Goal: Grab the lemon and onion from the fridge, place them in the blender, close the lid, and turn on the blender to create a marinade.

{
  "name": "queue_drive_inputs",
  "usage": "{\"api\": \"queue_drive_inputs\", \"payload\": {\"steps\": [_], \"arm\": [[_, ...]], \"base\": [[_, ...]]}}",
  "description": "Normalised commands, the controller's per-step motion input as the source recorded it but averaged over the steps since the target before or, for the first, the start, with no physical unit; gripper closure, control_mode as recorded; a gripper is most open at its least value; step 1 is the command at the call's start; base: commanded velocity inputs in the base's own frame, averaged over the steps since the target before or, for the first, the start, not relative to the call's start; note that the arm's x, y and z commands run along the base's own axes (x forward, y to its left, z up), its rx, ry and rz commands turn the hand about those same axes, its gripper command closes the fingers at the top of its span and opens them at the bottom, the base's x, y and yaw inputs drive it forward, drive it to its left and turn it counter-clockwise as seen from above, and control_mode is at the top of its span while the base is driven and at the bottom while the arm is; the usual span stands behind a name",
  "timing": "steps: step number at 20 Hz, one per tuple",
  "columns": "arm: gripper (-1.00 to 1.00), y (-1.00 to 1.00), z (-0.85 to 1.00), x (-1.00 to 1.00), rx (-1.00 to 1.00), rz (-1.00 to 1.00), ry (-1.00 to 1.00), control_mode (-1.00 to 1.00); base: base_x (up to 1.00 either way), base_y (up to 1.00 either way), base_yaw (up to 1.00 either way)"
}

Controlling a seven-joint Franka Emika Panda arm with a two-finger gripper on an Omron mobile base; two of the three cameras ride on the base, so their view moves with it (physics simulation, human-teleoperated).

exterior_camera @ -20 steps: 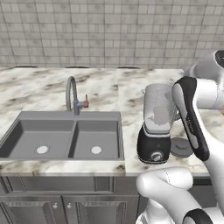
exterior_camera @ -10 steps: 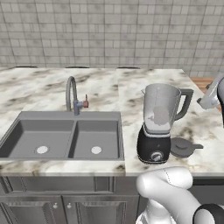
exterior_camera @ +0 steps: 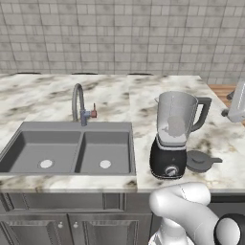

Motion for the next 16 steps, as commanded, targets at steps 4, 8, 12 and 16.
{"api": "queue_drive_inputs", "payload": {"steps": [4,8,12,16], "arm": [[-1.00,0.00,-0.03,0.00,-0.06,0.05,0.02,-1.00],[-1.00,0.00,-0.03,0.00,-0.05,0.05,0.05,-1.00],[-1.00,0.00,-0.13,0.00,-0.07,0.06,0.04,-1.00],[-1.00,0.00,-0.23,0.00,-0.07,0.06,0.02,-1.00]], "base": [[0.00,0.00,0.00],[0.00,0.00,0.00],[0.00,0.00,0.00],[0.00,0.00,0.00]]}}
